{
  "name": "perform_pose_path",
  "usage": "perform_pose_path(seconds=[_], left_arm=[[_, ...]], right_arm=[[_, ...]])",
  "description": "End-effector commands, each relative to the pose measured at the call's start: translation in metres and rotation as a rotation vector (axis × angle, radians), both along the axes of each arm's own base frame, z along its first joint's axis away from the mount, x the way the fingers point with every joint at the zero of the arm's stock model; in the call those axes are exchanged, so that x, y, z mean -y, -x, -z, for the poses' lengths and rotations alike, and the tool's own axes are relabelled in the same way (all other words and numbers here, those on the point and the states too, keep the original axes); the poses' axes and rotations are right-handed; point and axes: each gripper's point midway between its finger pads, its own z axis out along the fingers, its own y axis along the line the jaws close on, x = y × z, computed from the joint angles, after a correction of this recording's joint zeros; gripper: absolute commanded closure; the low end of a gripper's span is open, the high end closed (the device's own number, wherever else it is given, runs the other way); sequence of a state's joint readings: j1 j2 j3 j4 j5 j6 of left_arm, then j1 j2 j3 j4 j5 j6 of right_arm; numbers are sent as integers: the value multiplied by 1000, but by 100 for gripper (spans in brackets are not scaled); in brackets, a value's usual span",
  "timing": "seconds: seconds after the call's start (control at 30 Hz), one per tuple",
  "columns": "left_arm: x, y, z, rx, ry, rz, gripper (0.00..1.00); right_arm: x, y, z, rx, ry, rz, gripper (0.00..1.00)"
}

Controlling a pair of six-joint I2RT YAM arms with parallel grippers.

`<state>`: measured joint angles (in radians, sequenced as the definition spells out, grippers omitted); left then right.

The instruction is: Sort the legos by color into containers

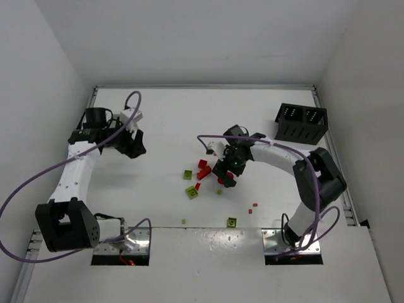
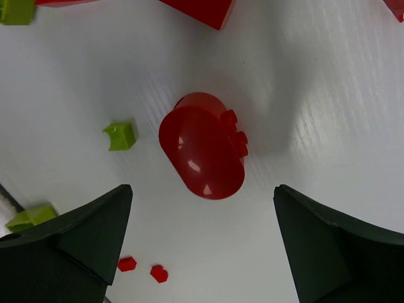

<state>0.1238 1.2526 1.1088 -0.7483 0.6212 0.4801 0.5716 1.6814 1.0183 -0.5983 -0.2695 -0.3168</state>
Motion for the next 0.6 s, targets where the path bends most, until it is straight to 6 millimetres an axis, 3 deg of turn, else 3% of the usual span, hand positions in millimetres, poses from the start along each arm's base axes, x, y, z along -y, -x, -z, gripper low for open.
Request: perform_pose_path(seconds=[0.0, 0.1, 0.23, 0.33, 0.37, 0.43, 0.47, 0.57], left_arm=[[20, 20, 1, -18, 70, 33, 27], [27, 29, -2, 21, 81, 69, 27], [40, 51, 9, 14, 79, 112, 27], [49, 61, 15, 8, 70, 145, 27], [52, 63, 12, 28, 64, 164, 27], [64, 74, 22, 18, 47, 227, 27], [69, 76, 22, 18, 47, 251, 27], [85, 83, 27, 30, -4, 345, 26]], right_arm=[[-10, -21, 2, 97, 14, -48, 6], [-15, -28, 9, 117, 25, -51, 5], [-21, -35, 19, 113, 43, -58, 5], [-25, -34, 23, 103, 49, -68, 15], [-24, -33, 26, 95, 54, -69, 32], [-26, -34, 26, 100, 48, -60, 50], [-26, -35, 23, 104, 42, -51, 66], [-27, -36, 6, 104, -1, -3, 91]])
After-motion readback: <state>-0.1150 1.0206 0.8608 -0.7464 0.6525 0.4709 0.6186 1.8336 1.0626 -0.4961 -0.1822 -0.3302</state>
